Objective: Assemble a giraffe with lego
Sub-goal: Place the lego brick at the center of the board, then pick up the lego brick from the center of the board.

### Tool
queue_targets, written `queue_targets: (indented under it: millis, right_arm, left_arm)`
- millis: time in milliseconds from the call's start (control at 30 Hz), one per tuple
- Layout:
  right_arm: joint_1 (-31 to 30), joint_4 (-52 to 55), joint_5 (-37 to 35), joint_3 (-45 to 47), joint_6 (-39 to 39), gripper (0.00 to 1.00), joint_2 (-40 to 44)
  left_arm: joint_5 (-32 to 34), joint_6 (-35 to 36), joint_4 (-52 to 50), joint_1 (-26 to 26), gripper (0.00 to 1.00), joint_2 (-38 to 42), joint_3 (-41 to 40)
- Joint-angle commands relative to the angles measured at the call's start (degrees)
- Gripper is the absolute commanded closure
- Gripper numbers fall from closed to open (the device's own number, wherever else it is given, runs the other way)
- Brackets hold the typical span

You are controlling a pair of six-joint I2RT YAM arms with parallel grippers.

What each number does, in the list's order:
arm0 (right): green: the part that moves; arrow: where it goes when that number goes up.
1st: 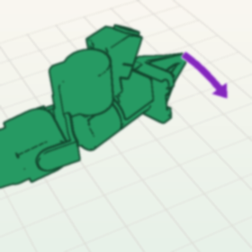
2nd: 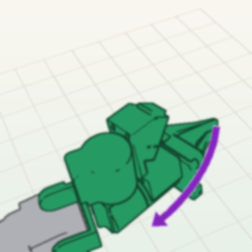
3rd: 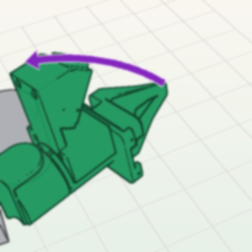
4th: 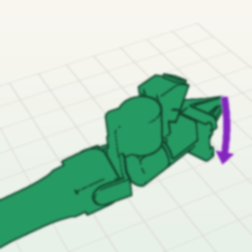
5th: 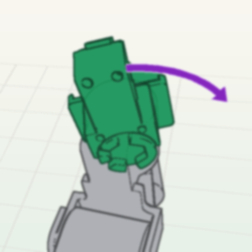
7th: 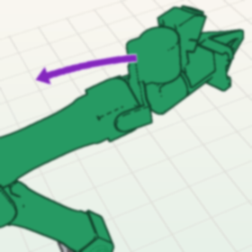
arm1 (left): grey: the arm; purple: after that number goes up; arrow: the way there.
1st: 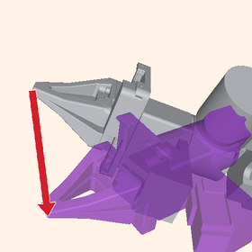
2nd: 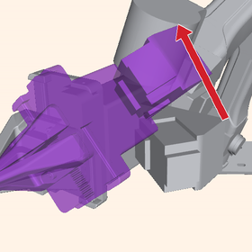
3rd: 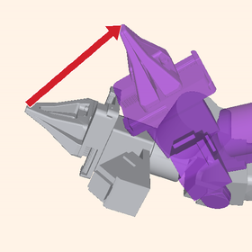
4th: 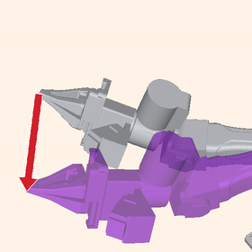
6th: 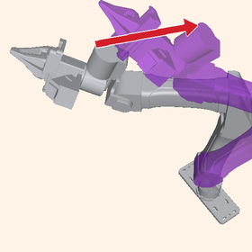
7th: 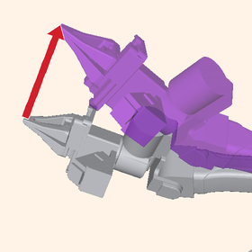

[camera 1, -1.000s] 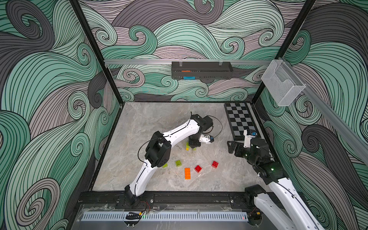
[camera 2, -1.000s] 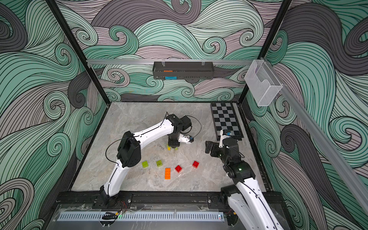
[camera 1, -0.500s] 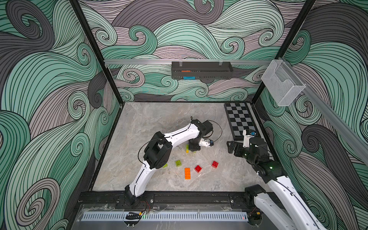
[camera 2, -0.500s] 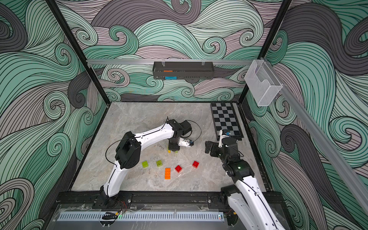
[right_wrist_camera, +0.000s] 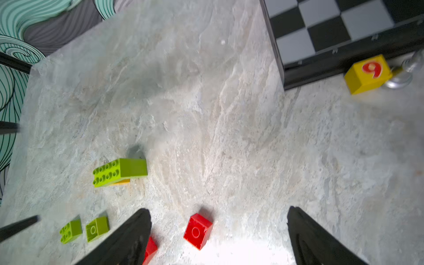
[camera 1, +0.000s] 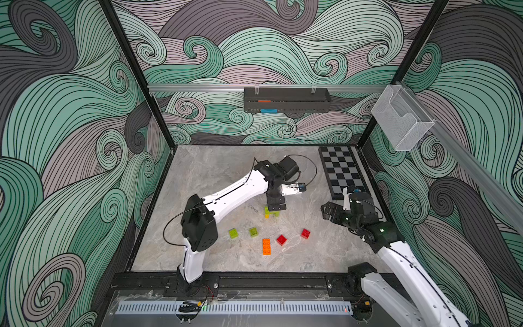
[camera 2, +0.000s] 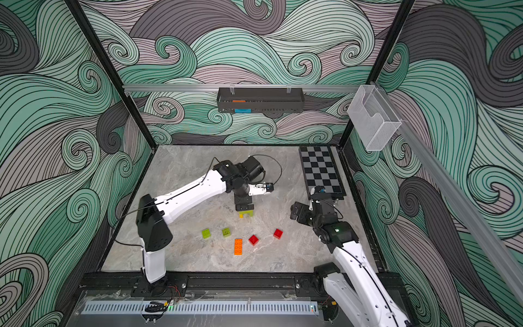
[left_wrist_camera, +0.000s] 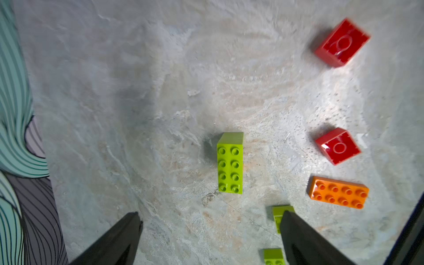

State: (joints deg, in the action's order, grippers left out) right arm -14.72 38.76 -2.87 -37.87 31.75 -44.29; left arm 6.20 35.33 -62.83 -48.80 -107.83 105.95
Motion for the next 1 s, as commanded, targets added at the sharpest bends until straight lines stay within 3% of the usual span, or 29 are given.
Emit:
queue_targets:
  millis: [0, 167, 467, 600, 967]
  right_arm:
    - [-4.9, 4.5, 0.3, -0.1, 8.3, 0.08, -1.3]
    - [-16.0, 4.9, -6.7, -0.8, 15.2, 0.10, -7.8]
    - [-21.9, 0.7, -7.1, -1.1, 22.3, 0.17, -21.5]
    - [-23.6, -0.5, -7.8, -2.0, 24.0, 0.21, -25.2]
    - [-26.1, -2.6, -9.8, -3.1, 25.9, 0.28, -32.8]
  left_arm:
    - [-5.3, -6.8, -0.1, 4.6, 0.01, 6.7, -2.9]
    - [-13.0, -13.0, 3.1, 12.6, 0.01, 17.5, -13.7]
    - [-28.7, -17.4, 13.8, 23.1, 0.01, 32.6, -33.8]
    - [-34.3, -19.5, 16.4, 28.0, 0.01, 34.7, -36.2]
    - [-37.7, -20.5, 18.7, 32.9, 0.01, 36.5, -39.2]
